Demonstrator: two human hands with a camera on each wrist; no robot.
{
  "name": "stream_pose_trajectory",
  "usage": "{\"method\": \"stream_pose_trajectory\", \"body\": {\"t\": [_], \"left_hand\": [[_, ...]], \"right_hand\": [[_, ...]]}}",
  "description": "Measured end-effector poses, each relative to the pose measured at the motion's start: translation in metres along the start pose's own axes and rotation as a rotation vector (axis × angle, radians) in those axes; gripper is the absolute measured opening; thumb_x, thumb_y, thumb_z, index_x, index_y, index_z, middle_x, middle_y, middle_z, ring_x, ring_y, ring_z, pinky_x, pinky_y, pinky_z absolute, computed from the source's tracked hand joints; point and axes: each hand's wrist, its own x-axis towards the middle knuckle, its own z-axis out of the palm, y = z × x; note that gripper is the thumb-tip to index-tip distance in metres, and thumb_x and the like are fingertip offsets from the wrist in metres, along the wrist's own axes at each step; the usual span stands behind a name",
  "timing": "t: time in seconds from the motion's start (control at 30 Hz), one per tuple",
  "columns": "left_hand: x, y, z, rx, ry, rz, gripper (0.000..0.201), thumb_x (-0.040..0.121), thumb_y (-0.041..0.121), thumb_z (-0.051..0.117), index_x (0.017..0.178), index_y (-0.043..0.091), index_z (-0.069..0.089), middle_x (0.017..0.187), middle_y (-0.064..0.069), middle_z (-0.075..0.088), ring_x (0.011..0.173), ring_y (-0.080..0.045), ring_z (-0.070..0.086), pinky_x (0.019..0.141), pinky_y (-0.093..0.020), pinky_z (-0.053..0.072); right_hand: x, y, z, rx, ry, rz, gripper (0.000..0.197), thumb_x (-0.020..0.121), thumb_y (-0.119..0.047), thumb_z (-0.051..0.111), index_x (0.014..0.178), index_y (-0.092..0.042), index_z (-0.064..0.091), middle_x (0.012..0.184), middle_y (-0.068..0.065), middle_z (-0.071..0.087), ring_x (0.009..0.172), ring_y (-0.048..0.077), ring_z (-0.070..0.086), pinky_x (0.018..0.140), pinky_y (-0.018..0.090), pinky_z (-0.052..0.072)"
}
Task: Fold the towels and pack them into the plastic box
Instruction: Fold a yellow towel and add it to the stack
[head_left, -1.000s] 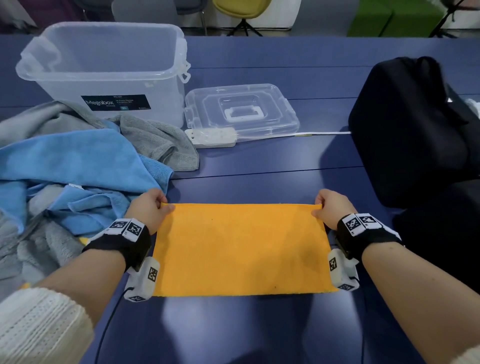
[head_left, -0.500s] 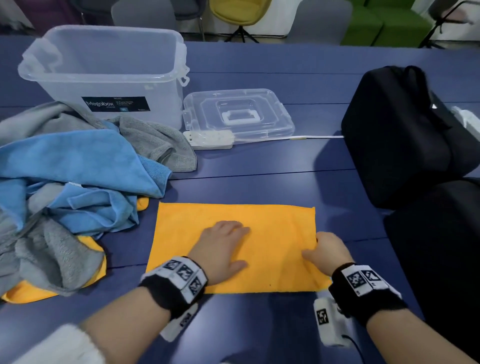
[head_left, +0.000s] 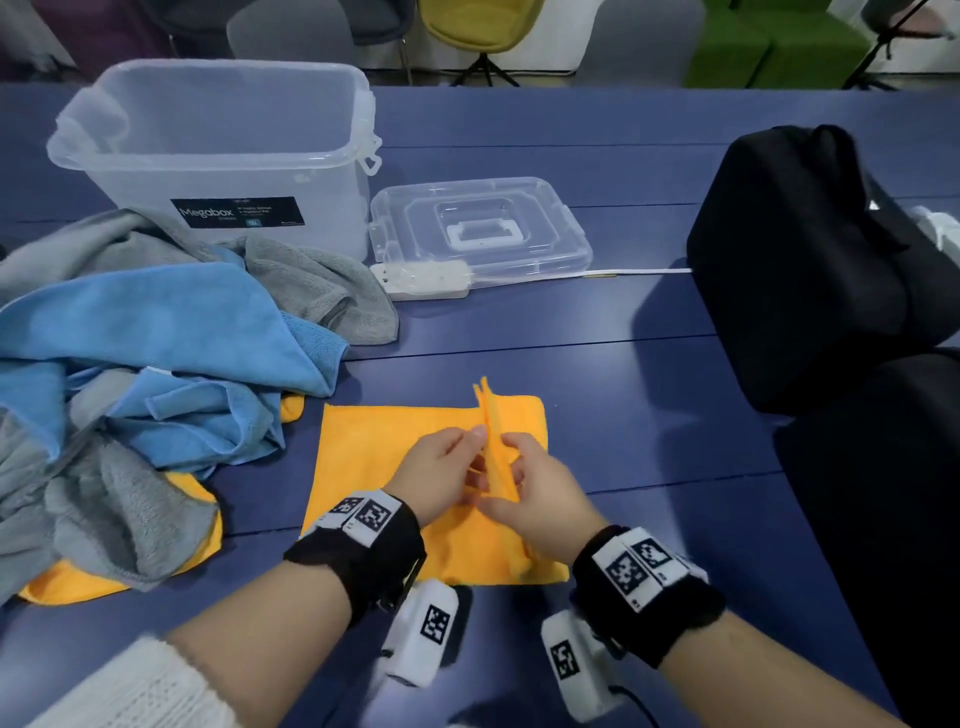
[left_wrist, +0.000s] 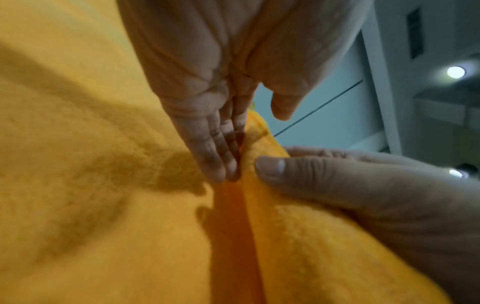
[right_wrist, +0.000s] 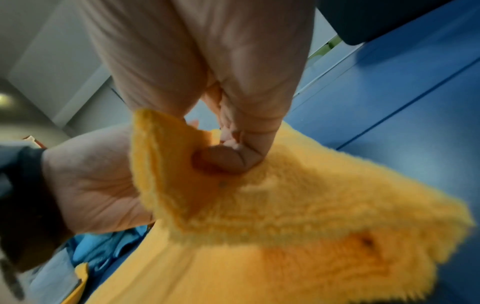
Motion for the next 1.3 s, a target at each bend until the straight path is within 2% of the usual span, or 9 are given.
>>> {"method": "stream_pose_trajectory", "body": {"t": [0.17,0.23,0.33,0.47,0.63,0.87,1.07,1.2,1.3], "left_hand": [[0.005,-0.016,-0.014,0.329,0.079,0.061,0.037,0.082,0.032,0.066,0.065,0.008,0.043,0.055,-0.006,0.043,0.054,-0.02,0.036,0.057,-0.044,0.038],[0.007,-0.02,-0.019,0.366,0.094,0.077,0.029,0.078,0.027,0.067,0.082,0.001,0.056,0.068,-0.018,0.06,0.058,-0.021,0.046,0.066,-0.05,0.047],[0.01,-0.02,-0.022,0.414,0.101,0.028,0.042,0.083,0.022,0.069,0.12,0.013,0.051,0.09,-0.011,0.068,0.075,-0.021,0.061,0.079,-0.044,0.052],[0.005,-0.016,-0.019,0.499,0.057,0.116,0.091,0.086,0.018,0.067,0.15,0.034,0.005,0.104,0.003,0.055,0.093,-0.019,0.062,0.089,-0.033,0.049],[0.004,-0.017,-0.019,0.686,0.049,0.206,0.05,0.089,0.016,0.063,0.136,0.023,0.047,0.133,0.002,0.046,0.112,-0.021,0.053,0.1,-0.026,0.039],[0.0,-0.014,-0.024,1.053,-0.193,0.106,0.093,0.083,0.04,0.068,0.152,0.028,0.007,0.158,0.002,0.003,0.134,-0.022,0.037,0.105,-0.035,0.04],[-0.017,-0.013,-0.065,0.873,0.408,-0.066,0.073,0.084,0.04,0.064,0.145,0.025,0.025,0.146,-0.003,0.025,0.132,-0.028,0.031,0.102,-0.05,0.036],[-0.02,-0.023,-0.092,0.743,0.452,-0.314,0.077,0.083,0.034,0.068,0.143,0.012,0.025,0.143,-0.015,0.031,0.129,-0.037,0.035,0.103,-0.046,0.037],[-0.02,-0.023,-0.096,0.756,0.391,-0.358,0.065,0.085,0.039,0.066,0.132,0.008,0.034,0.123,-0.013,0.051,0.111,-0.031,0.052,0.082,-0.037,0.046]], "right_hand": [[0.001,0.002,0.016,0.075,-0.222,0.067,0.068,0.082,-0.034,0.07,0.139,-0.023,0.035,0.103,-0.006,0.062,0.085,0.012,0.062,0.075,0.031,0.053],[0.0,0.005,0.013,0.049,-0.184,0.072,0.059,0.085,-0.034,0.065,0.137,-0.022,0.04,0.105,-0.006,0.064,0.088,0.013,0.063,0.077,0.03,0.052],[0.005,0.01,0.001,-0.174,-0.021,-0.035,0.035,0.089,-0.024,0.059,0.123,-0.02,0.051,0.102,-0.008,0.058,0.092,0.013,0.054,0.088,0.032,0.047],[0.013,0.017,-0.015,-0.613,-0.065,-0.169,0.072,0.083,-0.036,0.065,0.145,-0.02,0.031,0.147,-0.001,0.031,0.135,0.019,0.027,0.108,0.037,0.026],[0.022,0.029,-0.025,-0.782,-0.217,-0.108,0.107,0.071,-0.06,0.07,0.151,-0.017,0.013,0.16,-0.002,0.008,0.145,0.017,0.012,0.112,0.041,0.019],[0.02,0.032,-0.023,-0.893,-0.268,-0.082,0.134,0.055,-0.075,0.071,0.152,-0.016,-0.001,0.161,-0.003,-0.006,0.147,0.02,0.001,0.113,0.046,0.015],[0.019,0.033,-0.02,-0.918,-0.261,-0.08,0.139,0.056,-0.074,0.07,0.151,-0.016,-0.013,0.16,0.001,-0.012,0.147,0.024,-0.014,0.116,0.054,0.0],[0.015,0.015,-0.013,-0.838,-0.224,-0.178,0.119,0.069,-0.058,0.066,0.152,-0.017,-0.008,0.161,0.003,-0.011,0.147,0.022,-0.017,0.116,0.055,-0.005],[0.02,0.004,-0.003,-0.768,-0.221,-0.231,0.117,0.068,-0.067,0.063,0.152,-0.022,-0.005,0.161,-0.001,-0.011,0.147,0.02,-0.017,0.117,0.053,-0.005]]}}
